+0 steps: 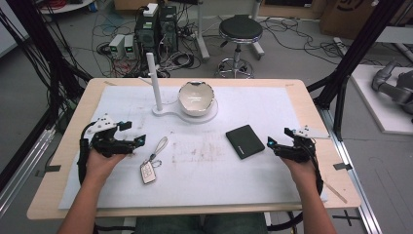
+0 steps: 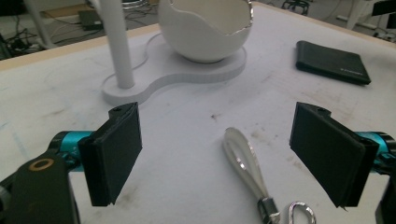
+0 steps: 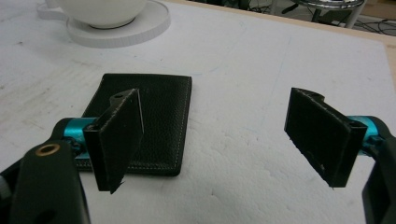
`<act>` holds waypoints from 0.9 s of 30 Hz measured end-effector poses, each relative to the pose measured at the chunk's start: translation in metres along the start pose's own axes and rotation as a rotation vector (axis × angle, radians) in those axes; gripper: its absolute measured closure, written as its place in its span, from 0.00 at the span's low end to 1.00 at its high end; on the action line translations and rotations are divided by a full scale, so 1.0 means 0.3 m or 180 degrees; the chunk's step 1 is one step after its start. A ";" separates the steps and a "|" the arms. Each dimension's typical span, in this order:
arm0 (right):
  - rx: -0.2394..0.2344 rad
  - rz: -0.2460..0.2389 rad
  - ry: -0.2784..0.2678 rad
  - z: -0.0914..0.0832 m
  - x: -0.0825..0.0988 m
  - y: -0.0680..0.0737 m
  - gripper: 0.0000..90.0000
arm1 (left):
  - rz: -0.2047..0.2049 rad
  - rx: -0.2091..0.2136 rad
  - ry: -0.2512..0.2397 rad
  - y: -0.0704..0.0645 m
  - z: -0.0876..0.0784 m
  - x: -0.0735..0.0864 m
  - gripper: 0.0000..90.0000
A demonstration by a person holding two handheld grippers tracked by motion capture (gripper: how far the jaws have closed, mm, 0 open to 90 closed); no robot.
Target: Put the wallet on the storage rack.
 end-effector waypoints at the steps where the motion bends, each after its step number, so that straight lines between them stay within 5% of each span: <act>1: 0.0004 -0.0011 0.0013 -0.005 0.002 -0.001 0.22 | 0.0019 0.0020 0.0019 -0.003 0.014 -0.007 0.19; 8: 0.0042 0.0008 0.0005 -0.038 0.021 -0.029 0.22 | 0.0178 0.0173 0.0177 -0.052 0.156 -0.058 0.19; 16: 0.0024 0.0039 0.0057 -0.068 0.051 -0.042 0.22 | 0.0155 0.0430 0.0060 -0.099 0.327 -0.137 0.19; 27: 0.0031 0.0052 0.0067 -0.093 0.069 -0.050 0.22 | 0.0210 0.0802 0.0335 -0.189 0.569 -0.191 0.19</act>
Point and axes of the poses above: each handheld gripper's, and its own axes: z roughly forward along the jaws, x roughly out of its underside, y roughly to its left, the point moved 8 cm from there along z, roughly forward along the jaws, and after that the axes turned 14 degrees about x, right-handed, at the moved point
